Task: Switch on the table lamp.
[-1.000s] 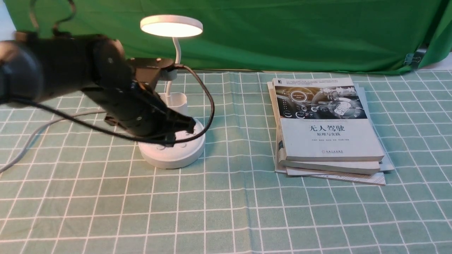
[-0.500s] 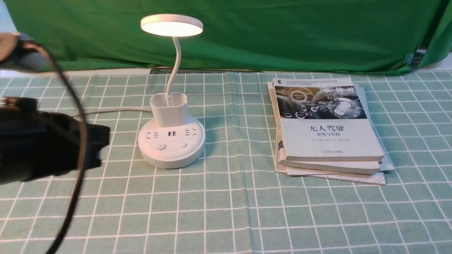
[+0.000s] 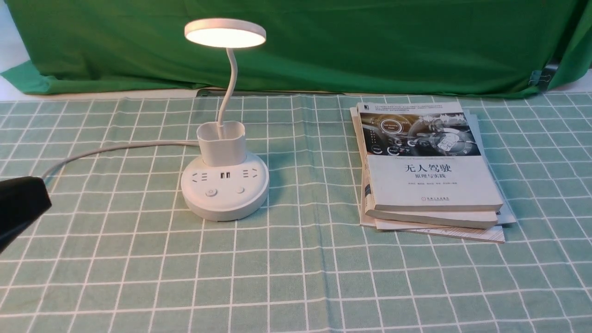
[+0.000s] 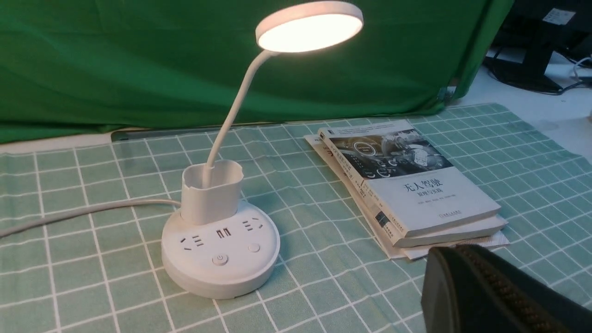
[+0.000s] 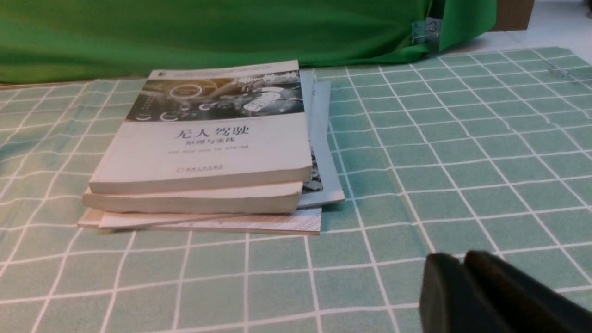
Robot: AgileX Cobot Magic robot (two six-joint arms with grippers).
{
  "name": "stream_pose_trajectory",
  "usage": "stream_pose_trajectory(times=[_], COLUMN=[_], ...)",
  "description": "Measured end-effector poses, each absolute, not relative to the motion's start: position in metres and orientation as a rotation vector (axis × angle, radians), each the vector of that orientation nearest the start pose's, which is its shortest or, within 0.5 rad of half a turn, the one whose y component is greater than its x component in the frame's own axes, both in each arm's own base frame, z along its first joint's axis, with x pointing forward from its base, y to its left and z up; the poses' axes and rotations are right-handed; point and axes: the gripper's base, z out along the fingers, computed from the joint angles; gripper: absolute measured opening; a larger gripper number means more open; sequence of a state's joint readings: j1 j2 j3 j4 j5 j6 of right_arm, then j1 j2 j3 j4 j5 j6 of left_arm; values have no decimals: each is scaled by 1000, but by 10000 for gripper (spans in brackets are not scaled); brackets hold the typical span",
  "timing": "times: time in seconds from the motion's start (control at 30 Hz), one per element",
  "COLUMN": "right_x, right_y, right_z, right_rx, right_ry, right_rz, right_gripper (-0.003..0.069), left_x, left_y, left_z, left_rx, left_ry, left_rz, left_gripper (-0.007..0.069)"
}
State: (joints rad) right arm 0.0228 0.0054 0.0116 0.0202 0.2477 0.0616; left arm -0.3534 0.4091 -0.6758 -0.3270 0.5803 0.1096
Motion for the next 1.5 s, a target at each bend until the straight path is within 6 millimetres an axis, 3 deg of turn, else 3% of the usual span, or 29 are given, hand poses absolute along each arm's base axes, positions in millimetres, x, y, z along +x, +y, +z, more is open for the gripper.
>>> stream_pose_trajectory(times=[0.17,0.3,0.43,0.53,0.67,0.8,0.93,1.2,1.5], right_x=[56,56,56,56,56,56,56,56,56], right_y=[2,2,2,2,2,2,2,2,2], right_z=[187,186,186,186,186,186,187,186,187], right_rx=[47,47,47,47,47,47,47,47,47], right_ry=[1748,1749,1749,1749,1749,1749,1747,1749,1746], right_rz=[80,80,80,80,80,80,80,80,80], right_gripper=[101,101,108,116,127,134,143,160,181], left_x=[61,65,65,60,51,47,48,56,56], left_y=[-40,-35,-25,-17,-9,-6,-4,-1,-3], left_z=[360,355,338,315,281,251,242,217,192], left_rx=[296,299,278,199,81,-18,-68,-107,-56], left_ry=[1773,1672,1413,1160,1052,1083,1143,1432,1708], left_rz=[-531,-436,-278,-195,-193,-221,-204,-155,-114], left_gripper=[0,0,0,0,0,0,0,0,0])
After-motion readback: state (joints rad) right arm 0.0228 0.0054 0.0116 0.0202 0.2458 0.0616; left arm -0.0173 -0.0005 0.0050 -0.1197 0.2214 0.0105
